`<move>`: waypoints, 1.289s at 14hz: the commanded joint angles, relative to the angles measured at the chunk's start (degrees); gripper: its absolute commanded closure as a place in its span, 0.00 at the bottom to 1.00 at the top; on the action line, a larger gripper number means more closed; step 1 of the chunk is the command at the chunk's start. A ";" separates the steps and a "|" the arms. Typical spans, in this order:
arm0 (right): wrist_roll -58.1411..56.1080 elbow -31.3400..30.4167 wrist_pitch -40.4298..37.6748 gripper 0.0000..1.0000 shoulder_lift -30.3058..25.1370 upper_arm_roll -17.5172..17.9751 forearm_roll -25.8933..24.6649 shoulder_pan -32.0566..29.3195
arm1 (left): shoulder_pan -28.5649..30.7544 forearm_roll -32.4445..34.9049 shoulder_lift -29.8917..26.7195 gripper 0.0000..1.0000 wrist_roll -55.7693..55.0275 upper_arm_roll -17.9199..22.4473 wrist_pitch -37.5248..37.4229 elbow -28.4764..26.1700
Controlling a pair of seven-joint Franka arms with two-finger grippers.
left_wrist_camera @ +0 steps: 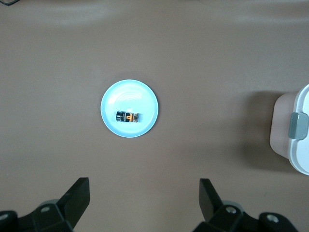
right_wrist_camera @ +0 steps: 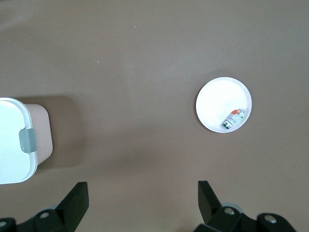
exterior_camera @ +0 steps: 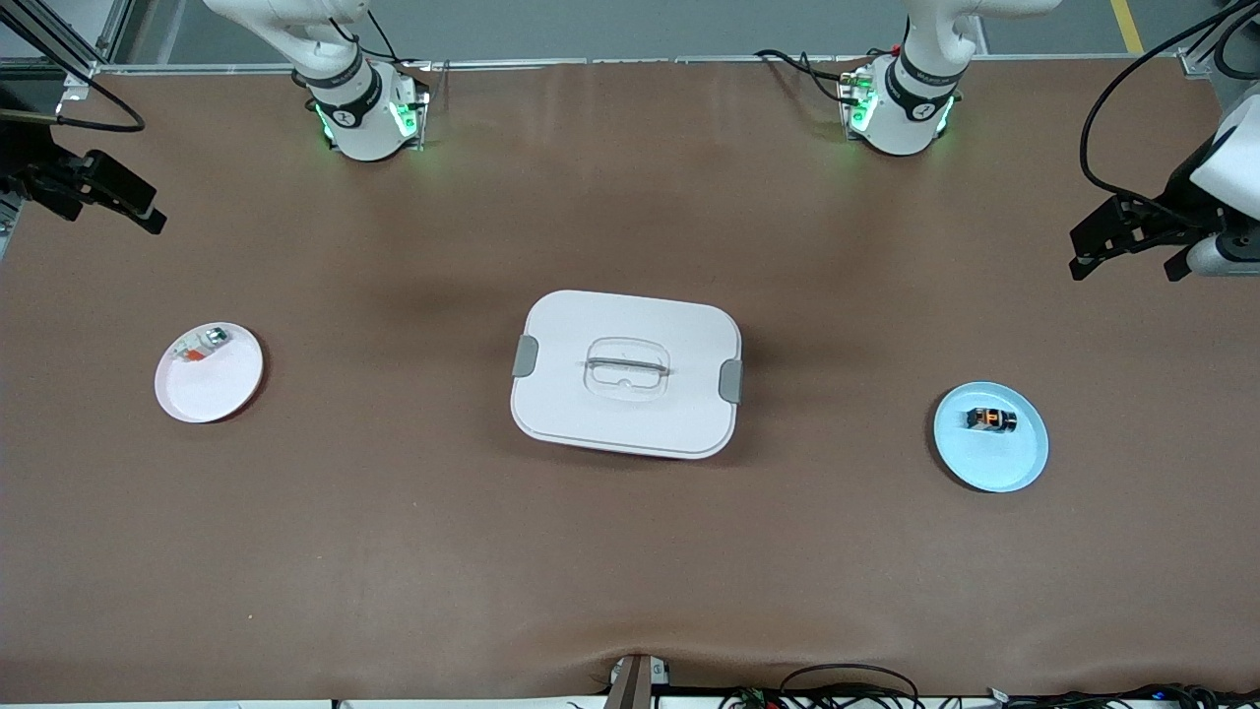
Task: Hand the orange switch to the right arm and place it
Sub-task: 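Move the left gripper toward the black-and-orange switch on the blue plate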
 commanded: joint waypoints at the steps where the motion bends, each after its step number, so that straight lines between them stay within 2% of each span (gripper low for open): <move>1: 1.26 0.41 -0.18 0.00 0.18 0.21 -0.20 0.30 | -0.21 -0.72 0.32 0.00 0.62 0.16 -1.21 1.25; 7: 1.26 0.50 -0.18 0.00 0.18 0.12 -0.29 0.91 | 0.58 -1.24 0.85 0.00 1.33 0.42 -1.21 1.51; 12: 1.34 0.50 -0.18 0.00 0.18 0.12 -0.20 0.91 | 1.28 -1.33 6.20 0.00 1.68 1.74 -0.78 1.51; 15: 1.34 0.50 -0.18 0.00 0.17 0.12 -0.20 0.91 | 3.13 -1.60 10.68 0.00 4.21 2.00 4.13 0.55; 18: 1.34 0.59 -0.44 0.00 0.09 0.12 -0.29 0.82 | 5.23 -1.51 13.06 0.00 5.97 2.00 10.89 -3.57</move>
